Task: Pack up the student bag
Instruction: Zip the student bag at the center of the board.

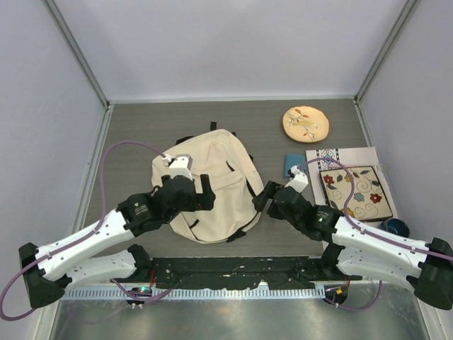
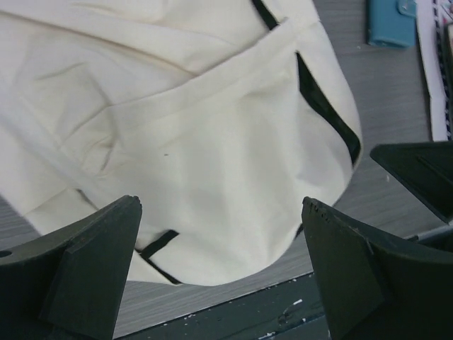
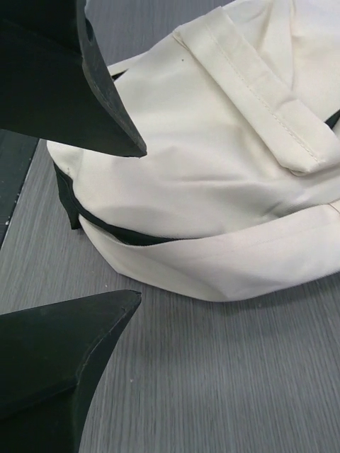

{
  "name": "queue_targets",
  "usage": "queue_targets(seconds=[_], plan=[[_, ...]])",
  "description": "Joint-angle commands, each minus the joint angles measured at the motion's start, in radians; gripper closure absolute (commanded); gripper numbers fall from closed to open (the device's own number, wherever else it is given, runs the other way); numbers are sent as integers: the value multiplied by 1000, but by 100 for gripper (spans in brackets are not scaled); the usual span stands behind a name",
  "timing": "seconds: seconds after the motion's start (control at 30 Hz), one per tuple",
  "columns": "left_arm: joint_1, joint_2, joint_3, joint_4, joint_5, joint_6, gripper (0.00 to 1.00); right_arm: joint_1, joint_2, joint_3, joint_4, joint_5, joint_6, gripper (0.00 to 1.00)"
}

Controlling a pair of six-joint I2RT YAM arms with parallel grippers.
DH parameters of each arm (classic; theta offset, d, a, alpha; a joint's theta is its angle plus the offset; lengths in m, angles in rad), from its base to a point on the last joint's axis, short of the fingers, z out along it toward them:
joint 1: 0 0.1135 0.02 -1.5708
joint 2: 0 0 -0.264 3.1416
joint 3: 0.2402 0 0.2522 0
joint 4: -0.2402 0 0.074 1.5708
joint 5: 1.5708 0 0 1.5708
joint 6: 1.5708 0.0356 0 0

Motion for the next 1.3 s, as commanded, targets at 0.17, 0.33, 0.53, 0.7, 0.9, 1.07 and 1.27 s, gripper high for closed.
queue_targets(seconds=[0.17, 0.33, 0.53, 0.7, 0.9, 1.07, 1.27], plan=[[75, -154, -142, -182, -134, -165, 0, -18, 98, -22, 122, -140, 64, 14], [124, -194, -222, -157, -68, -182, 0, -27, 162, -32, 196, -177, 66, 13], [177, -175, -273, -95, 4, -175, 0, -102, 245, -40, 263, -261, 52, 18], [203, -149, -297, -55, 37, -159, 1, -159, 296, -58, 299, -315, 41, 46], [215, -148, -314, -32, 50, -158, 0, -175, 247, -84, 305, -289, 37, 82], [221, -149, -334, -3, 70, -158, 1, -178, 197, -110, 325, -234, 34, 90], [221, -151, -337, 25, 85, -159, 0, -227, 239, -63, 326, -225, -52, 91]])
